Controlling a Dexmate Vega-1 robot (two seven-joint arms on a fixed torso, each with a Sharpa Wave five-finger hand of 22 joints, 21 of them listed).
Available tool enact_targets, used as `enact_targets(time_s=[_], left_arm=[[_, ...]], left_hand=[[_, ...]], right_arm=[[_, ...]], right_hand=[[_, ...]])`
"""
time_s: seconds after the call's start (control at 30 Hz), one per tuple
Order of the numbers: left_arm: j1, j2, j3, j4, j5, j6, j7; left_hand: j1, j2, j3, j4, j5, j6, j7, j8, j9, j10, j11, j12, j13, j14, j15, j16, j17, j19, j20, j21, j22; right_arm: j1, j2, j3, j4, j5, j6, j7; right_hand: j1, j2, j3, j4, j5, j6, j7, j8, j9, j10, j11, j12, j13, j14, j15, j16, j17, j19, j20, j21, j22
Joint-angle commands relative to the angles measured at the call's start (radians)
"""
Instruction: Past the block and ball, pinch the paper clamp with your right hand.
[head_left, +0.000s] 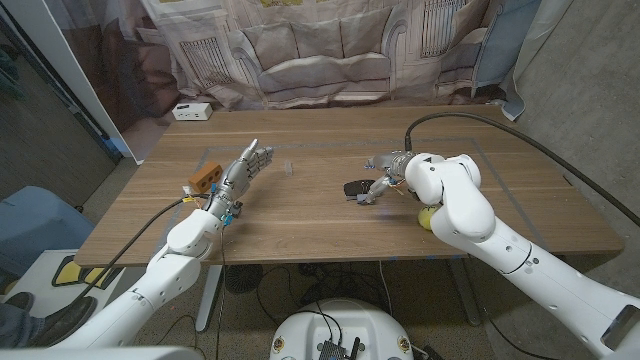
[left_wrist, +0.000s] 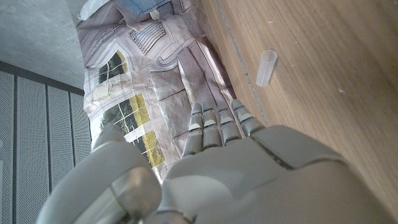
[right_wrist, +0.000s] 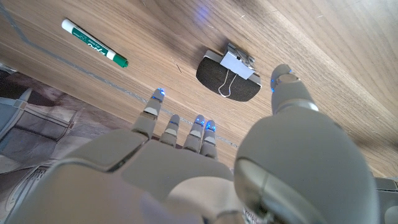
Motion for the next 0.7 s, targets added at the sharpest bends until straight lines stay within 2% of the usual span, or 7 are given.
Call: enact_targets(time_s=[0.03,0.2,0.7], left_arm=[[-0.001,-0.004,0.003,0.007,-0.002,0.001,-0.001],[-0.001,-0.009,0.005,0.012,-0.004,-0.004,-0.004],[0.015,0.001,0.002,-0.01,-0.001,0.005,0.011]], left_hand=[[0.005,0.003,0.004,-0.005,-0.001,0.007,0.001,-0.002,0.003,0.006,0.001,-0.003,0.001,-0.002,0.0,-0.002,0.001,0.006,0.006,-0.005,0.003],[0.005,0.004,0.004,-0.005,-0.001,0.007,0.001,-0.002,0.003,0.006,-0.001,-0.003,0.001,-0.002,0.0,-0.002,0.001,0.007,0.006,-0.007,0.003],[0.005,0.006,0.005,-0.007,-0.001,0.007,0.0,-0.003,0.003,0.007,-0.003,-0.004,0.002,-0.002,0.001,-0.002,0.001,0.007,0.008,-0.013,0.003]], right_arm=[[0.005,0.019,-0.008,0.027,0.035,0.004,-0.029],[0.015,0.018,-0.018,0.042,0.056,0.016,-0.059],[0.019,-0.007,-0.042,0.061,0.067,0.044,-0.153]], right_hand=[[0.011,-0.003,0.001,0.005,0.013,0.026,-0.002,0.009,0.003,0.026,-0.002,0.009,0.004,0.022,-0.002,0.011,0.005,0.022,0.004,0.005,0.005],[0.014,-0.001,0.001,0.006,0.021,0.034,-0.01,0.011,0.004,0.031,-0.016,0.008,0.005,0.033,-0.006,0.014,0.006,0.035,0.005,0.007,0.005],[0.039,0.009,0.008,0.001,0.038,0.049,-0.036,0.014,0.004,0.046,-0.025,0.007,0.007,0.047,-0.006,0.016,0.006,0.052,0.007,0.007,0.005]])
